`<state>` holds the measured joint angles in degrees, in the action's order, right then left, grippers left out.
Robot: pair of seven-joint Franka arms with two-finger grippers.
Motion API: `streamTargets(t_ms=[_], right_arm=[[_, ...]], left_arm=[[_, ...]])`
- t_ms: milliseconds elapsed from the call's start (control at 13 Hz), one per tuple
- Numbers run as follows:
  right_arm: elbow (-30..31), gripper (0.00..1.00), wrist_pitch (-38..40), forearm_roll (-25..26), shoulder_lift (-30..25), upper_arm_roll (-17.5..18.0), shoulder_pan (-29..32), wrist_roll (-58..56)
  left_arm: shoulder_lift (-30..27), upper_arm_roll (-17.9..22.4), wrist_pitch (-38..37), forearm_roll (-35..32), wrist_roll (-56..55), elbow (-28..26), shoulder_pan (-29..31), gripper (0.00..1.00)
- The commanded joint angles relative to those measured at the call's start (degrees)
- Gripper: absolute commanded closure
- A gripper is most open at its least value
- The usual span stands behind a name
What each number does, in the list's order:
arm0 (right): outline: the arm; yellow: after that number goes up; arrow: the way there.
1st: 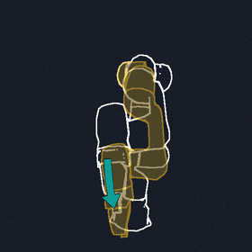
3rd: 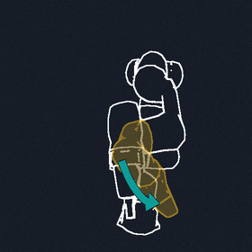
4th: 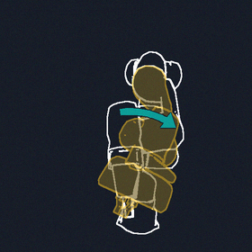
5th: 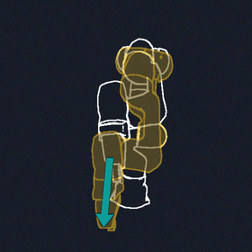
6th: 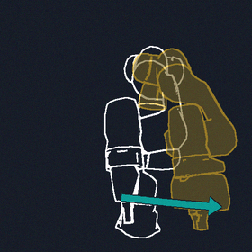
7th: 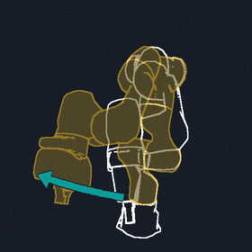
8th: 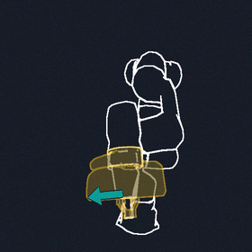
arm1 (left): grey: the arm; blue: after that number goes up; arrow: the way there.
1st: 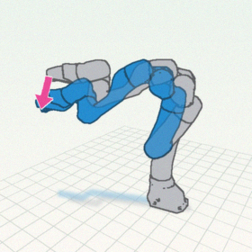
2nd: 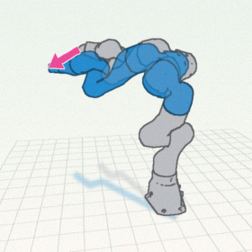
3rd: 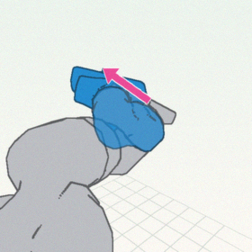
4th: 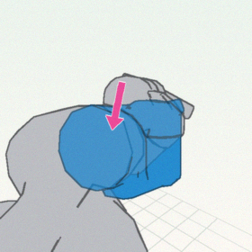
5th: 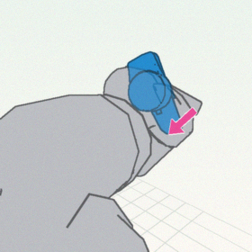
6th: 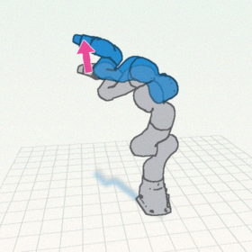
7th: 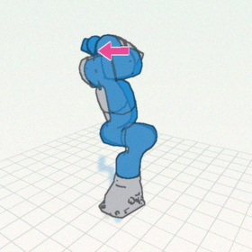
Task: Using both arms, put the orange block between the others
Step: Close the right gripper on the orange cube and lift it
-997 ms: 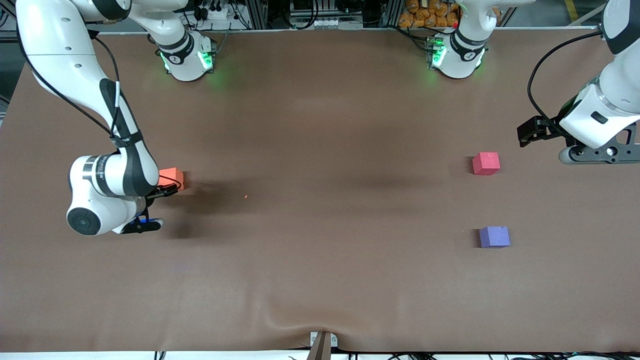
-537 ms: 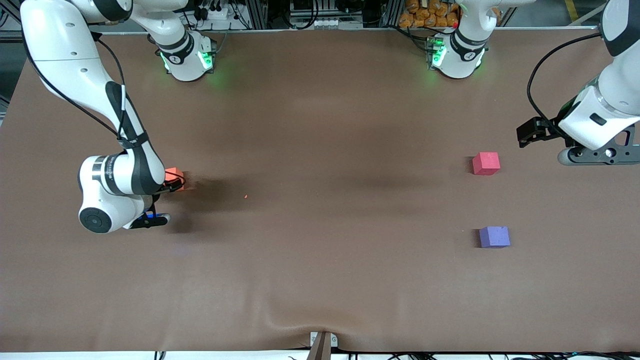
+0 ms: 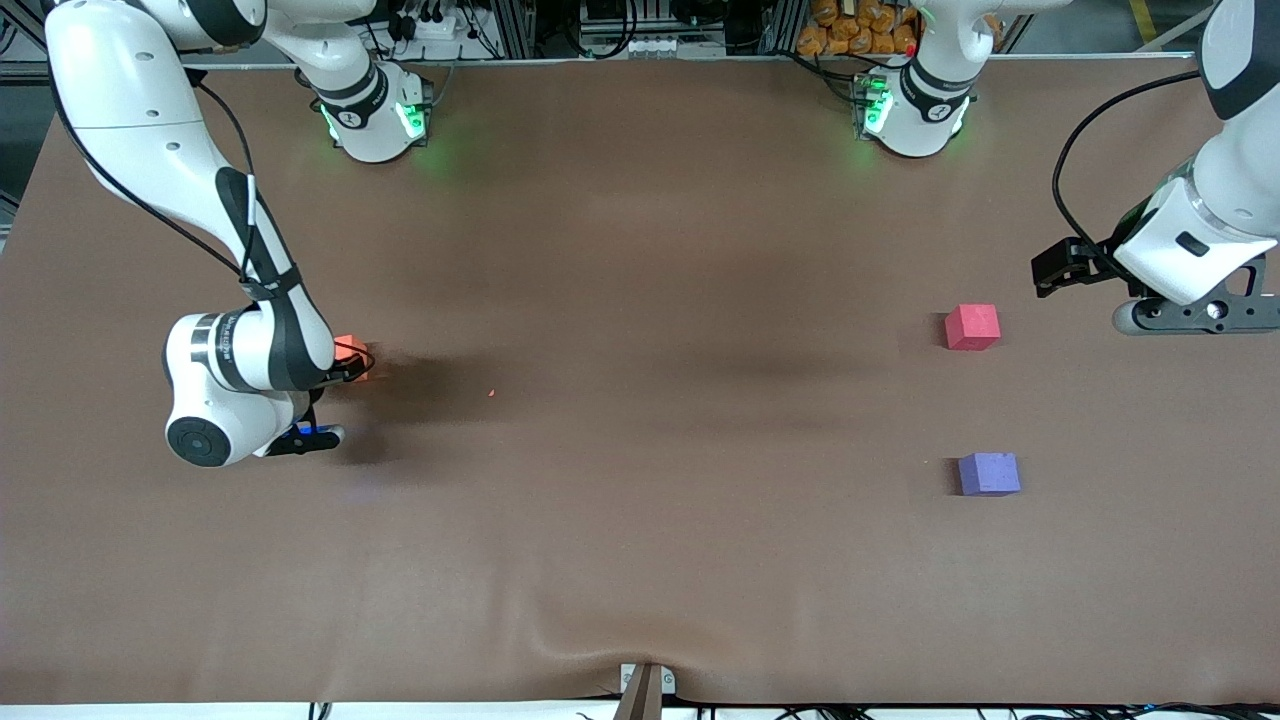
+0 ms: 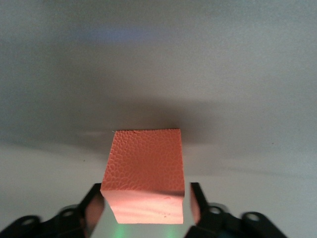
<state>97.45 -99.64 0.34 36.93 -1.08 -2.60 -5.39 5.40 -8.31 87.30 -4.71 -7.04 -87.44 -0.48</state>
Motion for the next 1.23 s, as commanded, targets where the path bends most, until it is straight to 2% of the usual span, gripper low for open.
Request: streamTargets(t_ms=[0,77,307,537,613,843,1150], right_arm=[[0.0,0.45,-0.3,0.2,0.2,0.2,0.0,-0.8],[-0.1,0.49,-0.4,0.2,0.1,0.2,-0.2,-0.8],[-4.9,0.5,0.2,0.2,-0.7,0.2,-2.9,-0.1],[-6.8,0.53,-0.7,-2.0,-1.8,0.3,-6.9,1.5],[-7.7,0.53,-2.0,-5.2,-1.5,0.3,-8.7,3.6],[-7.8,0.53,-7.9,-19.2,-0.2,0.3,-16.5,13.3],[-7.8,0.52,-13.2,-28.1,1.1,0.3,-22.9,18.3]], left_arm=[[0.0,-0.1,-0.4,-0.8,1.1,0.3,0.4,0.0],[0.0,-0.2,-0.4,-0.8,1.1,0.3,0.5,0.0],[0.1,-0.2,-0.4,-0.8,1.1,0.2,0.7,0.0],[0.1,-0.2,-0.5,-0.8,1.1,0.0,0.6,0.0],[0.1,-0.2,-0.5,-0.8,1.1,0.0,0.6,0.0],[0.1,-0.2,-0.5,-0.8,0.9,-0.1,0.3,0.0],[0.1,-0.3,-0.5,-0.8,0.5,0.0,0.1,0.0]])
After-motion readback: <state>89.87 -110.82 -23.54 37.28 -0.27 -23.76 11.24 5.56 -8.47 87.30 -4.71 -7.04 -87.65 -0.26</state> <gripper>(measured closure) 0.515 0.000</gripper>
